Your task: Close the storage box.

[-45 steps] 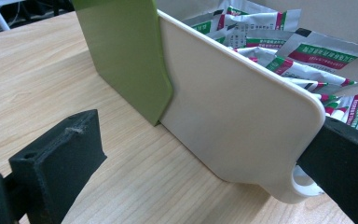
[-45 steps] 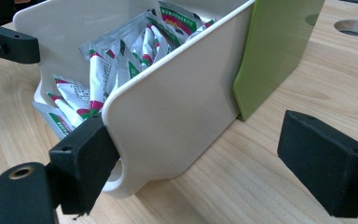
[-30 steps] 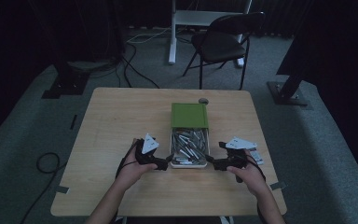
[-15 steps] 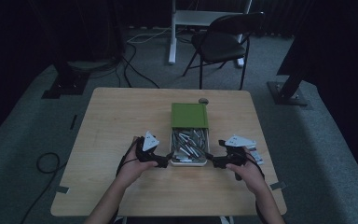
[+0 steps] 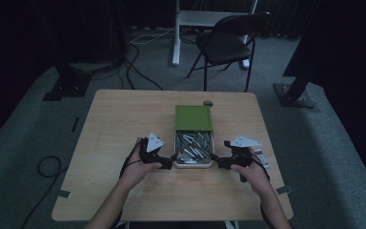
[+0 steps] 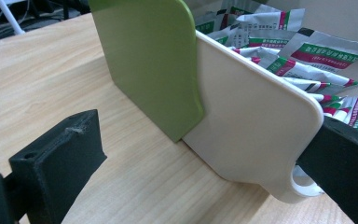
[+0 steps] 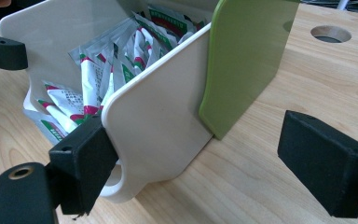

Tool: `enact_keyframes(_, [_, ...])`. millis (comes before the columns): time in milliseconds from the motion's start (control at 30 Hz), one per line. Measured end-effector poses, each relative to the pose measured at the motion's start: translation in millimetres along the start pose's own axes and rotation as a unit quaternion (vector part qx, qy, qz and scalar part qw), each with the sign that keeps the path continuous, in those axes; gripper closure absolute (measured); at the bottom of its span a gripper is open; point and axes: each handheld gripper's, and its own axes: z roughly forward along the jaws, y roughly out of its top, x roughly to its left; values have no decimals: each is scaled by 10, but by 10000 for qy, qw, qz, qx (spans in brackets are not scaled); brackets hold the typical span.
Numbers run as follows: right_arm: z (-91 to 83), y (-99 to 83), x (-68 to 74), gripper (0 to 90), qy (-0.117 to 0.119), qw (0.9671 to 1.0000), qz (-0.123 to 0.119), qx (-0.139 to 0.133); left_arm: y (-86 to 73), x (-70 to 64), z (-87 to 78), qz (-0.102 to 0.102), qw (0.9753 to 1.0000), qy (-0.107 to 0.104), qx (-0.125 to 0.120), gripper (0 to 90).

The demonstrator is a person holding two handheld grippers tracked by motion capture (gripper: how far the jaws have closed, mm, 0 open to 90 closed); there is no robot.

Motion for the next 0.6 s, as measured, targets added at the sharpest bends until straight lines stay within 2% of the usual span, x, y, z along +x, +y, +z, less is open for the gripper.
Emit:
enact_keyframes(267, [42,53,-26,126,-79,10000,31,-32,45,28,26,36,10000,29,35,19])
enact_keyframes(600, [87,107,-45,128,-120,9999,25,4,60,80,63,-38,10000,44,10,19])
